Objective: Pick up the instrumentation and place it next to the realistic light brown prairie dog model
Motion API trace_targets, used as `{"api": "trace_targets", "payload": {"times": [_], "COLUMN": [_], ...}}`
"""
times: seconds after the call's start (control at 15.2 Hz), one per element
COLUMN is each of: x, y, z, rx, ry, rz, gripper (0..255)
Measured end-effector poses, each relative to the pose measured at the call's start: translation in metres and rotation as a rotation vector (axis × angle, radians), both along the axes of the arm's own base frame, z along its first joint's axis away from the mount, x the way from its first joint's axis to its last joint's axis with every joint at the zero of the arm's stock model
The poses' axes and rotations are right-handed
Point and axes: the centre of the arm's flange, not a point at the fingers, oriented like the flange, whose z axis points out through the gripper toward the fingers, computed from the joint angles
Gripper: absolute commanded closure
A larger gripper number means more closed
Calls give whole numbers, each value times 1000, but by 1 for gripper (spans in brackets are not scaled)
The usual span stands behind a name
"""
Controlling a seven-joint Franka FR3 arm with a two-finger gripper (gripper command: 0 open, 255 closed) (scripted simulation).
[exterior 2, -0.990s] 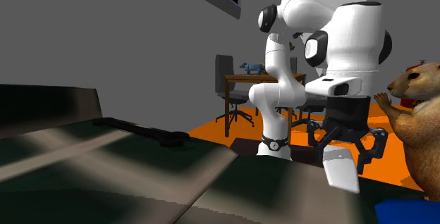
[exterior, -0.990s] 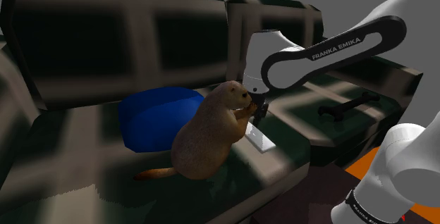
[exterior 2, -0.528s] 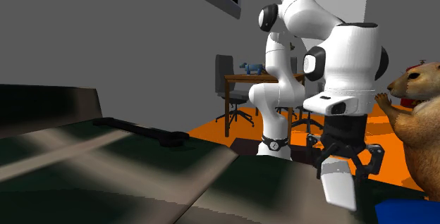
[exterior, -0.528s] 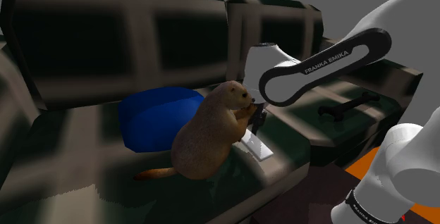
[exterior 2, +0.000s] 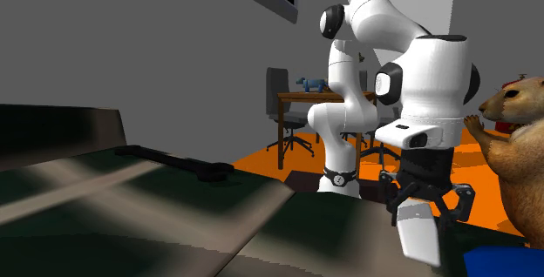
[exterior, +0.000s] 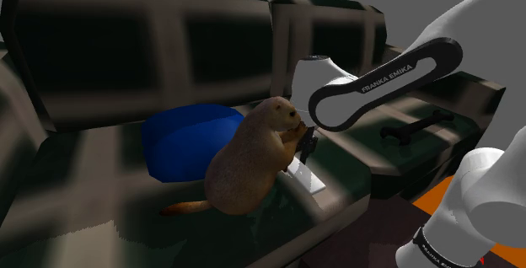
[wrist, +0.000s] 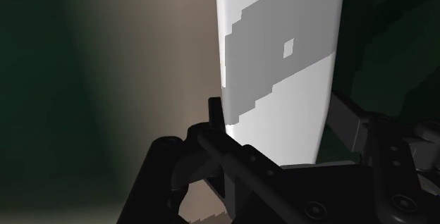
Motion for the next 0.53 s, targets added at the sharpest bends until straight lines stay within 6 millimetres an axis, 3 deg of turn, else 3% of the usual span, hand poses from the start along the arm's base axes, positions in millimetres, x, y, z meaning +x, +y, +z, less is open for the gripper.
{"api": "trace_targets", "payload": {"times": [0.07,0.53], "x": [0,0], "y": [0,1], "z": [0,7], "rx": [0,0], "ry": [0,-1], "rz": [0,0], "gripper": [0,0]}}
